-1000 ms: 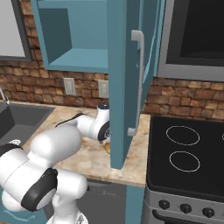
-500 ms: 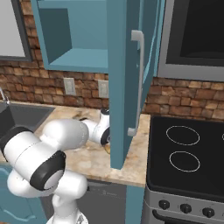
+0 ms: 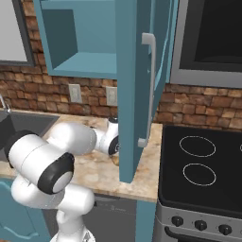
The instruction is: Pick the potato from the counter and place it in the cabinet. Then close the cabinet.
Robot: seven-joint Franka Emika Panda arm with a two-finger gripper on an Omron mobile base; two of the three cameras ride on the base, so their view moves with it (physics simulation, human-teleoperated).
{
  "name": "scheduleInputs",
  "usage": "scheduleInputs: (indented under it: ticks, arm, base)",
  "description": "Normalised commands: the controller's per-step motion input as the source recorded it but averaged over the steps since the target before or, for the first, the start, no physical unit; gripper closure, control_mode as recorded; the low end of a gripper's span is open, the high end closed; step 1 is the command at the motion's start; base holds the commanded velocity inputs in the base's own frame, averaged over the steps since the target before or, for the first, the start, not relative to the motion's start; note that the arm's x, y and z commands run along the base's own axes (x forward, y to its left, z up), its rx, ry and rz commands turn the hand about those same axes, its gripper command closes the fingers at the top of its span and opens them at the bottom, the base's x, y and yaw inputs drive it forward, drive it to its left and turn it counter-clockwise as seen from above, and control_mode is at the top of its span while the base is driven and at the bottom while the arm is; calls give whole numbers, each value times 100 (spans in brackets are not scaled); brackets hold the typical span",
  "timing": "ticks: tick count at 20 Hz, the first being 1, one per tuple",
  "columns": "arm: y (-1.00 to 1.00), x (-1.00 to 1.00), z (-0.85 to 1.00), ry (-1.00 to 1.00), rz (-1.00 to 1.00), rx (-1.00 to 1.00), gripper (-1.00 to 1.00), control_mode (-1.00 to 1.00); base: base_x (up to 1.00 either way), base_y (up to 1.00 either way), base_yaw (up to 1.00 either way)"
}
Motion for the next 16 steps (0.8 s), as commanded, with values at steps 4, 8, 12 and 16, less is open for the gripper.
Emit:
scheduleInputs:
  ticks: [4,8,12,16]
  arm:
    - [0,-40,47,-12,5,0,100,-100]
    - [0,-63,100,-24,1,0,100,-100]
    - [20,-47,100,-27,1,0,100,-100]
    - [47,-34,100,-25,1,0,100,-100]
  base:
    - [0,0,0]
    - [0,0,0]
    - [0,0,0]
    - [0,0,0]
